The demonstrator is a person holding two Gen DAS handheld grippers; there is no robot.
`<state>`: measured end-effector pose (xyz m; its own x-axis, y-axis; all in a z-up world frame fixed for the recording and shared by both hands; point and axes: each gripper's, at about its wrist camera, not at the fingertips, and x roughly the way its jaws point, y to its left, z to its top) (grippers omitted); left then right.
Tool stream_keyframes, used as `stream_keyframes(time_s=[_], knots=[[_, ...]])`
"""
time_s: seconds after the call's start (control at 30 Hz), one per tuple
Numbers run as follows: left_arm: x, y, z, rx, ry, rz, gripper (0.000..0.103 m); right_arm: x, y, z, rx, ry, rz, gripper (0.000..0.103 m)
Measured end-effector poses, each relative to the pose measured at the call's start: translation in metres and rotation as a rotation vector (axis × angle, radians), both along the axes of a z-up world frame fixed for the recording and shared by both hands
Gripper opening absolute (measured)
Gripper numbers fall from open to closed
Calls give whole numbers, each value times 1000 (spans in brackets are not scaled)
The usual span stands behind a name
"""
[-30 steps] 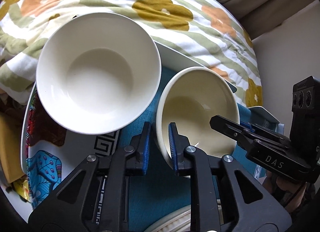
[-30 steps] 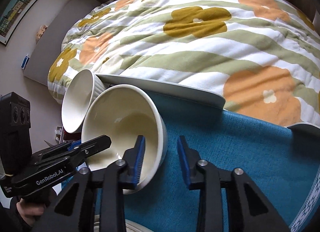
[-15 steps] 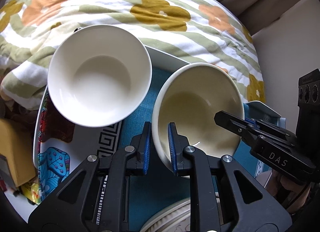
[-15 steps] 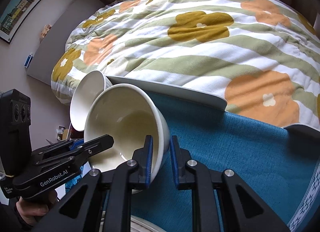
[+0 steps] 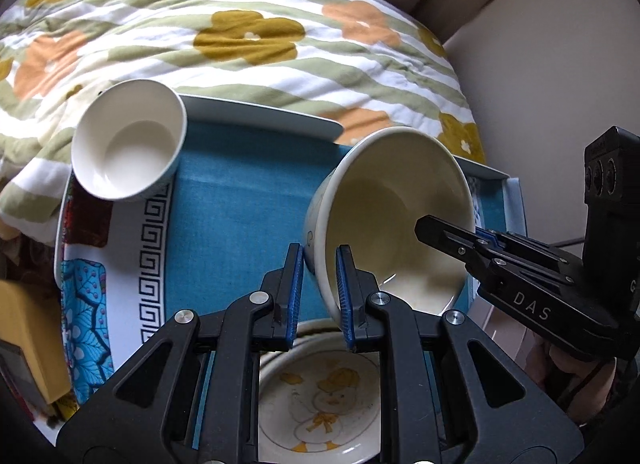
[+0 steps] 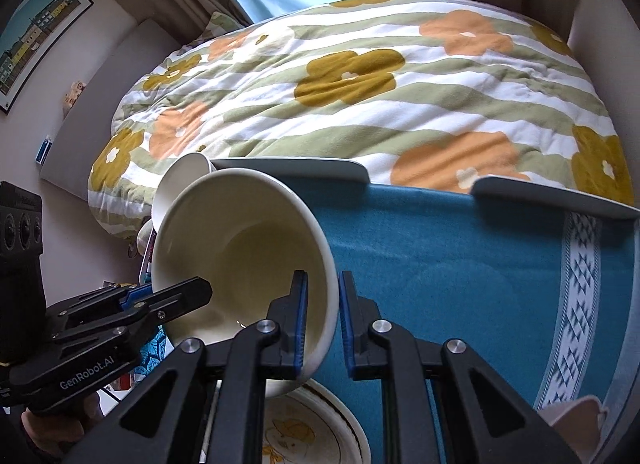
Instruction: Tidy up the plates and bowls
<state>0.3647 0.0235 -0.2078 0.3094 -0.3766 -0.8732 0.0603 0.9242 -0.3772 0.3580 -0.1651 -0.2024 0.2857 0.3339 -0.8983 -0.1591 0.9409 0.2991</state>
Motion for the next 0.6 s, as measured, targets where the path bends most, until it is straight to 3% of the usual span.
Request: stream_keyframes(time_s=[0.37,0.6], knots=[[-65,-112,35,-11,-43,-100,14,-77,-107,28,-5,-26,-83,14],[-113,-192,26,-9,-17,-105,14,-122,-180,26,-29,-22,-91,14]])
